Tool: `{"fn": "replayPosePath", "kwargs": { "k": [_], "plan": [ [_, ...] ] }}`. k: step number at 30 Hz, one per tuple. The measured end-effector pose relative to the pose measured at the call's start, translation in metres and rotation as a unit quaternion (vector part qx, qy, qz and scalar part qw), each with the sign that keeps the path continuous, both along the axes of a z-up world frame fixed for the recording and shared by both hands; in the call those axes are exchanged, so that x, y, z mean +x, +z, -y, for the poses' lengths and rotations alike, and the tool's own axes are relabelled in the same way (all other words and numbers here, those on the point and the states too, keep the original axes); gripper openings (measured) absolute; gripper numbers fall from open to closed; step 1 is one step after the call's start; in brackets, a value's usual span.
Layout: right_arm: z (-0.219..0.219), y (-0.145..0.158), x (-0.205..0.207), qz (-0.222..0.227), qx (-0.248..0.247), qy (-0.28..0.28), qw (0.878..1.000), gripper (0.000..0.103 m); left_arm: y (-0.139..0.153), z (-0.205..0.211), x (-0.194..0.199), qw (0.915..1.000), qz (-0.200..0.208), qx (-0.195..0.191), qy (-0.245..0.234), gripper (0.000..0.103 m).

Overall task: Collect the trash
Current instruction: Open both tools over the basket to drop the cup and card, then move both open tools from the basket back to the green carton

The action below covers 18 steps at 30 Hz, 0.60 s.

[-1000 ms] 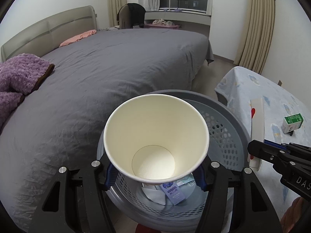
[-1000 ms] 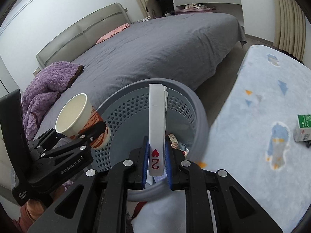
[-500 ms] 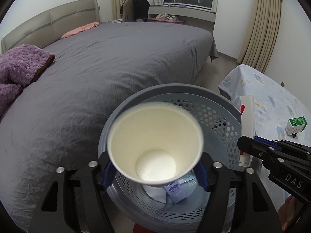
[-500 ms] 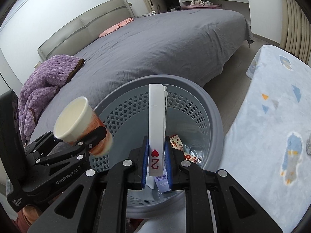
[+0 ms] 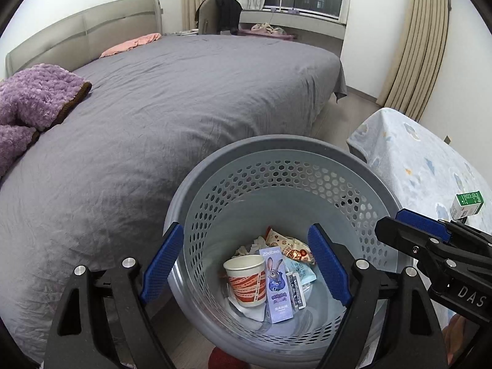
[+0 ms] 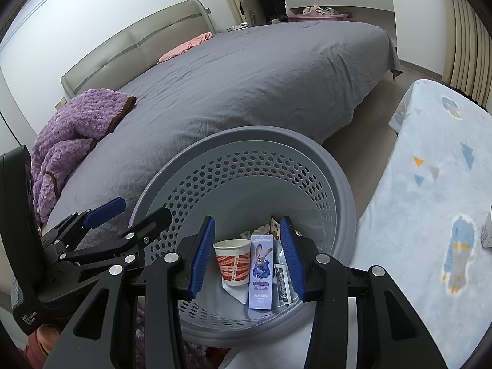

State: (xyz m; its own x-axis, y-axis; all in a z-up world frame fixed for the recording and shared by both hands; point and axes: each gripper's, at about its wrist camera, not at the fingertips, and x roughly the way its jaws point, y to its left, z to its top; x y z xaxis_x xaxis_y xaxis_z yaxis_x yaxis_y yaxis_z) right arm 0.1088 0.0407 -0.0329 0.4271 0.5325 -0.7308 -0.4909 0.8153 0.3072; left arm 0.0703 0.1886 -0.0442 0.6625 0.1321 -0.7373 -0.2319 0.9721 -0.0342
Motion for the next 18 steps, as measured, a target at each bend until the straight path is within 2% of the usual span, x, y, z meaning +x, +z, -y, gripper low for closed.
{"fn": "replayPosePath", "kwargs": {
  "k": [14, 18],
  "plan": [
    [0.005, 0.002, -0.004, 0.003, -0.004, -0.008, 1.0, 0.043, 0.004, -0.004, -0.004, 0.9999, 0.009, -0.001, 0.006, 0.09],
    [0.01, 0.004, -0.006, 0.007, -0.005, -0.013, 1.0, 0.05, 0.007, -0.002, -0.006, 0.9999, 0.013, 0.001, 0.004, 0.094]
  ]
}}
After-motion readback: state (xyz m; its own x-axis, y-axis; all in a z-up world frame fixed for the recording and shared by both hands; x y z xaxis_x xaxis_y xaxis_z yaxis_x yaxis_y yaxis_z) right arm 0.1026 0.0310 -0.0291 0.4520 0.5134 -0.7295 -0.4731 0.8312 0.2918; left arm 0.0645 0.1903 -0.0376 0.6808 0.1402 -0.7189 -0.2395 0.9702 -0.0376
